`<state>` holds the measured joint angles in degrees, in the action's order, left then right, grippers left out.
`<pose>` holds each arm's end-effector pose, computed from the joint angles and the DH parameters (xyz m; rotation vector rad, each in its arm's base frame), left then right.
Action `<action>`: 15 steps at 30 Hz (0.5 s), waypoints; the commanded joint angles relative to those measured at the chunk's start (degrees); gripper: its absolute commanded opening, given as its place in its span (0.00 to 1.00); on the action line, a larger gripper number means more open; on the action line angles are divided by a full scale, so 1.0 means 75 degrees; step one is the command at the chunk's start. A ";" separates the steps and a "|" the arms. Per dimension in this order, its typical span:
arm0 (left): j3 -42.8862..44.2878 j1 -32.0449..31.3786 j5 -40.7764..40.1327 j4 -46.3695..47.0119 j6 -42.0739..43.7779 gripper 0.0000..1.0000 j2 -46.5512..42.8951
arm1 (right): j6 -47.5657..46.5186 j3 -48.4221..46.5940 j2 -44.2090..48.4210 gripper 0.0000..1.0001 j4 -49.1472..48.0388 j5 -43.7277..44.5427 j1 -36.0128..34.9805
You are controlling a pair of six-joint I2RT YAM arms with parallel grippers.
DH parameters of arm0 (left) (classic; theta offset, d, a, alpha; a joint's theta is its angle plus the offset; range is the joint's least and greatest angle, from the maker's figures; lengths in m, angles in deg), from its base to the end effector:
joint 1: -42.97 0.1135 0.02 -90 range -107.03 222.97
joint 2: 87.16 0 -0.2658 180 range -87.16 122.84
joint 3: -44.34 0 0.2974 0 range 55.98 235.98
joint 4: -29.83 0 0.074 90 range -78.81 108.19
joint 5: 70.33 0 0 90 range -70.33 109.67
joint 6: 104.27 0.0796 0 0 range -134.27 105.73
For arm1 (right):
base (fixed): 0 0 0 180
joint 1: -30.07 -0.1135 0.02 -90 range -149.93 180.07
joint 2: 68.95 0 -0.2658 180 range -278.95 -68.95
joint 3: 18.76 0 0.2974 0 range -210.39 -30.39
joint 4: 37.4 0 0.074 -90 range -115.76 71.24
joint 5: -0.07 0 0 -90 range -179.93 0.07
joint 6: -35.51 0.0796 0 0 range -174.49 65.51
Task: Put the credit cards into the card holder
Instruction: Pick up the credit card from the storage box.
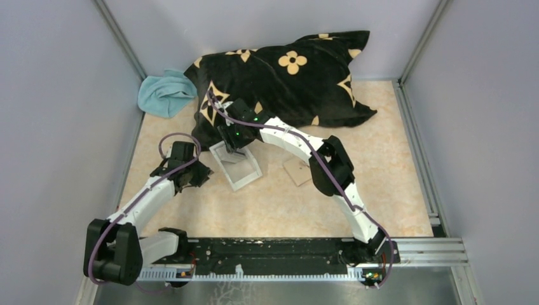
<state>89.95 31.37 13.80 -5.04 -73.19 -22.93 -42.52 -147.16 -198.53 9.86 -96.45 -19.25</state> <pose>0.2734 -0.0478 0.1348 -1.0580 2.3079 -0.3771 0.3766 0.4520 0.1977 -0.8537 2.3565 0.6075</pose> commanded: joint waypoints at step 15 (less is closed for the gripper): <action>-0.0335 0.0373 0.1316 0.1716 0.0232 0.38 0.1109 | 0.0556 -0.0066 -0.0394 0.50 -0.0553 -0.1160 0.0123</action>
<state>87.64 33.54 20.86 3.92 -72.51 -16.62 -39.94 -147.10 -200.21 9.05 -101.80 -18.79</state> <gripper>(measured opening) 0.384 0.508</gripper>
